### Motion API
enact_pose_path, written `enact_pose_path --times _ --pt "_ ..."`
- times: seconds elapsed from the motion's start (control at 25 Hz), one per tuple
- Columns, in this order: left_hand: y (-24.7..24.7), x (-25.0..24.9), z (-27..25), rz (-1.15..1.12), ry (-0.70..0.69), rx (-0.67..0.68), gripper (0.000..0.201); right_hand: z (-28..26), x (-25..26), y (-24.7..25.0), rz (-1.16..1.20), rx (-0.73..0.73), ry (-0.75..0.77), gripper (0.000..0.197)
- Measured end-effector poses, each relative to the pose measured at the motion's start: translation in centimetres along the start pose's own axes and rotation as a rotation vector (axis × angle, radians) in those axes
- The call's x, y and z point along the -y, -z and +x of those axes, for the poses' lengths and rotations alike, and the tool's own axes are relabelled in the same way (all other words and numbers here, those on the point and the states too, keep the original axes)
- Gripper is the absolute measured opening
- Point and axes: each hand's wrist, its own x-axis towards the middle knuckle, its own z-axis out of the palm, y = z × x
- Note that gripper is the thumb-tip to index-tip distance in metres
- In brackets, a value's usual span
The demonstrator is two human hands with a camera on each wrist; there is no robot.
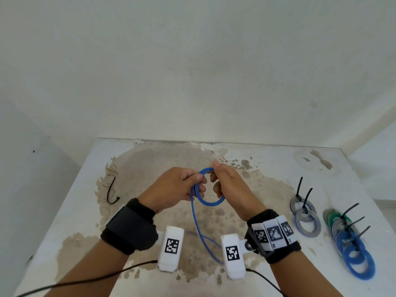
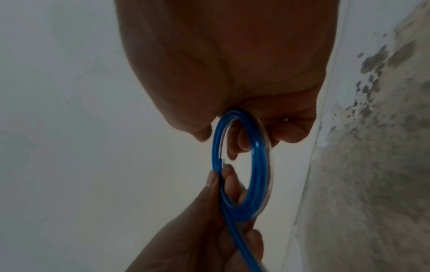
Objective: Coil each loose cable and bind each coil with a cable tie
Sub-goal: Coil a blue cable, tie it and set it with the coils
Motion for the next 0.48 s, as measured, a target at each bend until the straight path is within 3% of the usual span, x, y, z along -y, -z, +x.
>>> enact_pose_path --times 0.36,0.48 --pt "-1.2 0.5 -0.4 -0.391 0.072 0.082 0.025 -0.6 -0.2 -0.3 -0.057 0.057 0.077 0.038" --pt "-1.6 0.7 -0.3 -0.347 0.042 0.026 0.027 -0.7 -0.1 -0.2 -0.064 0.081 0.081 0.039"
